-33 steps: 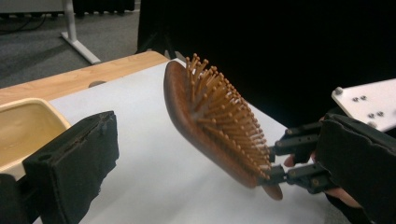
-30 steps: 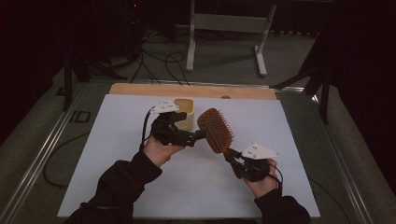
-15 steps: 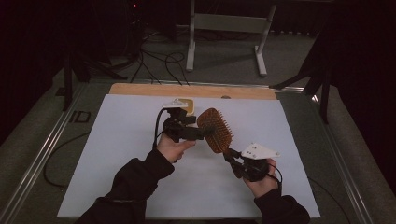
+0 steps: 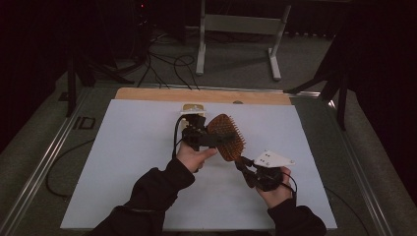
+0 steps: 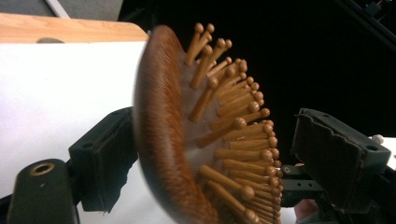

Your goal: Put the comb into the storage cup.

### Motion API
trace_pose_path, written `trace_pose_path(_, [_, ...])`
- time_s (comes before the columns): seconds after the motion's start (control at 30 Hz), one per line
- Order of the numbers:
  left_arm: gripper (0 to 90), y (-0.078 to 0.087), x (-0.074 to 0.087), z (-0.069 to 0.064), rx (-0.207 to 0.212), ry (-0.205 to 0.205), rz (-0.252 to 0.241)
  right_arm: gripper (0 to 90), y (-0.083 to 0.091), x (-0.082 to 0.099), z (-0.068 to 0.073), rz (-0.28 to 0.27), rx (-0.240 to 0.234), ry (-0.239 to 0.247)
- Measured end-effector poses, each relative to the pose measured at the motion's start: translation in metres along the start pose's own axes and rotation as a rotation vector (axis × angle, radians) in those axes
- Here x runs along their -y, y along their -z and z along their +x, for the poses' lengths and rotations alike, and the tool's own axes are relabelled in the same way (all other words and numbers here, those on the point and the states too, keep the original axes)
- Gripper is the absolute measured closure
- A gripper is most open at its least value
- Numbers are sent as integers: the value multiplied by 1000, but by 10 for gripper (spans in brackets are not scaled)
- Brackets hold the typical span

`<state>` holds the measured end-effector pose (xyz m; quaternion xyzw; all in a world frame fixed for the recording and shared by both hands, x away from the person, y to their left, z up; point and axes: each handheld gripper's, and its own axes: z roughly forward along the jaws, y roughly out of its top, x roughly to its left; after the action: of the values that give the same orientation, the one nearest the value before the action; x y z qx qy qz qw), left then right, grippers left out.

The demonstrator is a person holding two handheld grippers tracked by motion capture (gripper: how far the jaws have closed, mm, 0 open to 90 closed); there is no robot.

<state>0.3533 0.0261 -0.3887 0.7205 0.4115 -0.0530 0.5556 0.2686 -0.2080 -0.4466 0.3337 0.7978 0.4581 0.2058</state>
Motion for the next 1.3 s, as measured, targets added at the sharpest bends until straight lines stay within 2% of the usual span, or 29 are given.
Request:
trace_pose_path(0.27, [265,-7,4,-5,-7,-5,11,733,-1,0,1,2,-5,5])
trace_pose_path(0.37, [314,-7,5,-4,-21,5,-10,733,-1,0,1,0,-5,4])
trace_pose_path(0.4, [350,-6,5,-3,-17,11,-16,732,-1,-1,1,-1,-5,-4])
trace_pose_path(0.53, [371,-7,5,-4,-13,9,-14,733,-1,0,0,-2,-3,-5])
trace_pose_path(0.6, [381,-7,4,-4,-11,5,3,733,-1,0,0,3,0,-6])
trace_pose_path(0.7, [418,-6,3,-1,2,33,3,733,-1,0,0,5,-1,-1])
trace_pose_path(0.83, [469,-4,2,-1,22,43,-7,733,-2,0,1,6,10,9])
trace_pose_path(1.03, [516,-4,-2,-8,26,8,9,733,-2,0,2,6,23,10])
trace_pose_path(1.2, [536,-3,-6,-13,32,3,7,731,0,-1,2,-14,28,8])
trace_pose_path(1.3, [543,-2,-8,-16,36,-14,9,716,1,-1,0,-27,20,1])
